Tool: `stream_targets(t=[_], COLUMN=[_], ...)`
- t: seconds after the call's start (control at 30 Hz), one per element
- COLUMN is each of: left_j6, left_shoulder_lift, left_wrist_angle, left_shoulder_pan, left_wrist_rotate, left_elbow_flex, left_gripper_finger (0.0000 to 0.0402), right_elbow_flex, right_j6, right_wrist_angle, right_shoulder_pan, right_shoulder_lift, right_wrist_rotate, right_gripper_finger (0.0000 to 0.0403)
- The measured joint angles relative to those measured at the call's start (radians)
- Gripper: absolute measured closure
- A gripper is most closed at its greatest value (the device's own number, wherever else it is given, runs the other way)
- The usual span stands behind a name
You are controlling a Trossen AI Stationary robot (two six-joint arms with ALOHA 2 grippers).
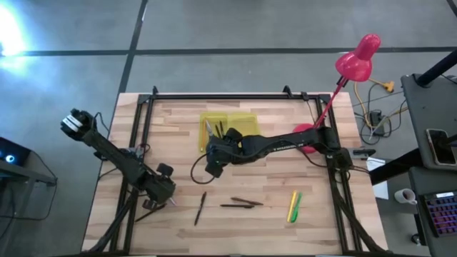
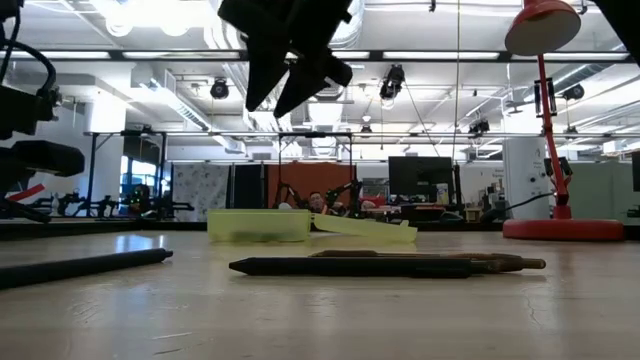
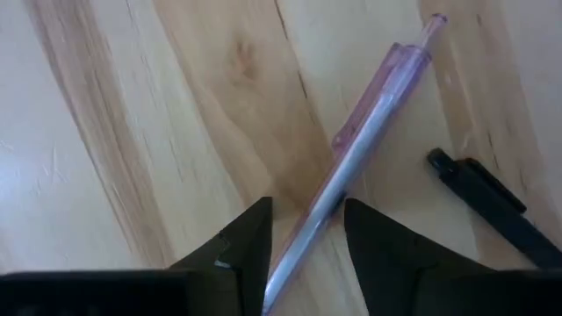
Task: Pick & place school supplies into a supply box
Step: Put the purple pen into the supply box
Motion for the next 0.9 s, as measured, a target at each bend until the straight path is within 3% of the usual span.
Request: stream_targets(t=[0.1, 0.23, 0.33, 0.43, 0.5, 0.6, 0.7, 0.8, 0.9], left_j6=[-0.025, -0.098, -0.168, -0.268, -0.345, -0.507, -0.643, -0.724, -0.776], left_shoulder_lift=[0.077, 0.097, 0.058, -0.04, -0.126, -0.295, -0.388, -0.384, -0.29], left_wrist_angle=[-0.001, 0.004, 0.001, 0.049, 0.119, 0.303, 0.465, 0.543, 0.617], left_shoulder_pan=[0.017, 0.099, 0.21, 0.334, 0.418, 0.556, 0.693, 0.811, 0.894], left_wrist_rotate=[0.006, 0.051, 0.122, 0.12, 0.027, -0.018, -0.067, -0.079, -0.061], left_elbow_flex=[0.017, 0.037, 0.048, 0.059, 0.059, 0.065, 0.048, 0.039, 0.043], left_gripper_finger=[0.0316, 0.0382, 0.0387, 0.0389, 0.039, 0.039, 0.039, 0.039, 0.039], right_elbow_flex=[0.018, 0.021, -0.015, -0.099, -0.161, -0.261, -0.368, -0.46, -0.532], right_j6=[-0.017, -0.053, -0.061, -0.051, -0.014, 0.063, 0.104, 0.12, 0.094], right_wrist_angle=[-0.051, -0.153, -0.241, -0.266, -0.263, -0.251, -0.209, -0.124, -0.036], right_shoulder_pan=[-0.002, -0.005, -0.022, -0.052, -0.076, -0.121, -0.164, -0.194, -0.215], right_shoulder_lift=[-0.005, -0.051, -0.099, -0.155, -0.209, -0.299, -0.365, -0.433, -0.476], right_wrist_rotate=[0.007, 0.111, 0.146, 0.167, 0.181, 0.184, 0.184, 0.184, 0.183], right_gripper_finger=[0.0178, 0.0187, 0.0192, 0.0195, 0.0195, 0.0195, 0.0195, 0.0195, 0.0195])
